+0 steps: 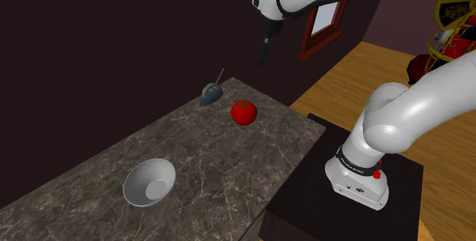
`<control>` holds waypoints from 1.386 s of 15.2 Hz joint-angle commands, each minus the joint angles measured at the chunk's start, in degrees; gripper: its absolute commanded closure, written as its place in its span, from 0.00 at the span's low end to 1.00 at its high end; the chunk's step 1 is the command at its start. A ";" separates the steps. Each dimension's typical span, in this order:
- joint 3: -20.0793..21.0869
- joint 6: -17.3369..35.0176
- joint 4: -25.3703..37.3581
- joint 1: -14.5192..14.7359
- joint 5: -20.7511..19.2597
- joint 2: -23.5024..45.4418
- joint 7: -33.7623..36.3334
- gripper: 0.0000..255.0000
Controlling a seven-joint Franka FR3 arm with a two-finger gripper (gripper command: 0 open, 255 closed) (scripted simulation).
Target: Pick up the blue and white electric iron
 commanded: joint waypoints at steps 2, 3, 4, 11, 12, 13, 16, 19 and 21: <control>-1.52 5.33 1.97 1.18 -0.54 6.46 -5.89 0.00; -1.96 7.03 2.57 1.55 -0.60 8.52 -7.81 0.00; -2.37 8.68 3.25 1.91 -0.60 10.62 -9.73 0.00; -4.06 18.48 10.15 3.99 0.98 25.72 -23.44 0.00; -4.07 19.61 11.41 4.16 1.38 27.90 -25.40 0.00; -4.01 20.67 12.73 4.28 1.79 30.07 -27.35 0.00; -3.44 23.44 17.07 4.38 2.98 36.52 -33.05 0.00; -2.29 25.61 21.91 4.09 3.80 42.87 -38.32 0.00; -1.35 26.74 25.41 3.80 4.03 47.05 -41.55 0.00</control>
